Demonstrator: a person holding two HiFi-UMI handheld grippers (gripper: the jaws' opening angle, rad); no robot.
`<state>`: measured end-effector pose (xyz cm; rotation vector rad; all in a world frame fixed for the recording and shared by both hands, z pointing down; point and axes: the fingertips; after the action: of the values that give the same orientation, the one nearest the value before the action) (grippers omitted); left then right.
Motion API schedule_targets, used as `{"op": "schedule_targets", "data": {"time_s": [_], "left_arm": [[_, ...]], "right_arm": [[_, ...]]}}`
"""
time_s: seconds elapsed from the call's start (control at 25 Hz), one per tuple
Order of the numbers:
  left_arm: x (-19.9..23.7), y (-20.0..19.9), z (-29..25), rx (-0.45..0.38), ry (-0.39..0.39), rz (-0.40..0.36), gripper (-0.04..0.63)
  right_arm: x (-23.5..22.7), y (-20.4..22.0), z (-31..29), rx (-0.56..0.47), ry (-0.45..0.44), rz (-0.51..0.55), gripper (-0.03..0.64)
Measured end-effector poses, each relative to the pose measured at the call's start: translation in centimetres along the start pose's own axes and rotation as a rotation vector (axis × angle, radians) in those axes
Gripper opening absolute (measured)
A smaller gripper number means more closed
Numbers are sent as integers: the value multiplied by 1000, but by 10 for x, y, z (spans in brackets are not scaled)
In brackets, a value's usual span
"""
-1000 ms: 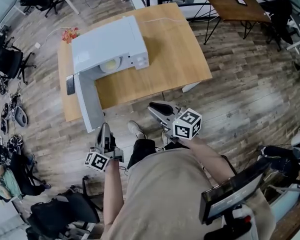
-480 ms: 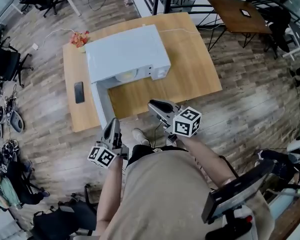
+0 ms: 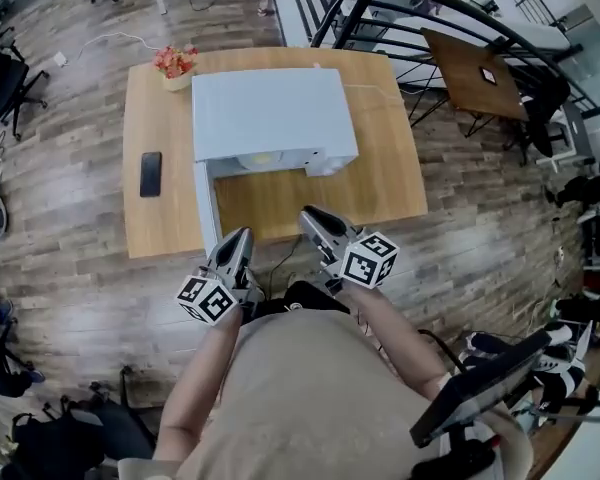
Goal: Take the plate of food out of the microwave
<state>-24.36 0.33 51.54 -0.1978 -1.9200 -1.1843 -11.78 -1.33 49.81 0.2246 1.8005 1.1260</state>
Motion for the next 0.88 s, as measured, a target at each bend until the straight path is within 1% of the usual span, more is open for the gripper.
{"op": "schedule_targets", "data": {"time_s": [0.12,0.28,0.56,0.64,0.76,0.8,0.88], "left_arm": [[4,-8,1,-13,14,15,5],[11,-20,-5,-54,13,51,5],[27,-29,-16,-69,-11,51,5],[31,-30,-17,-69,-24,40,5],[40,-29,-25,-70,-64,20,5],[43,-28,-28,-69,-81,15,5],[47,-27,-36,-67,-117,1,5]], "right_arm": [[-1,2,-8,42,32,13,43],[-8,-4,-16,99,63,35,43],[-25,0,-31,146,67,-18,43],[-33,4,-36,159,73,-32,43],[-58,9,-45,169,85,-60,47],[-69,12,-48,173,90,-74,72],[-90,18,-55,183,100,-115,78]]}}
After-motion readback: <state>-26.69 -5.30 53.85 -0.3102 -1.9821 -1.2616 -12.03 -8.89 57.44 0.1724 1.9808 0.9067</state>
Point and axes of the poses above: the fingertips, and each gripper's own axes: z backward along the fingers, x to its left, y out of its underside, and after that the axes turned 13 degrees about -y, right-handed
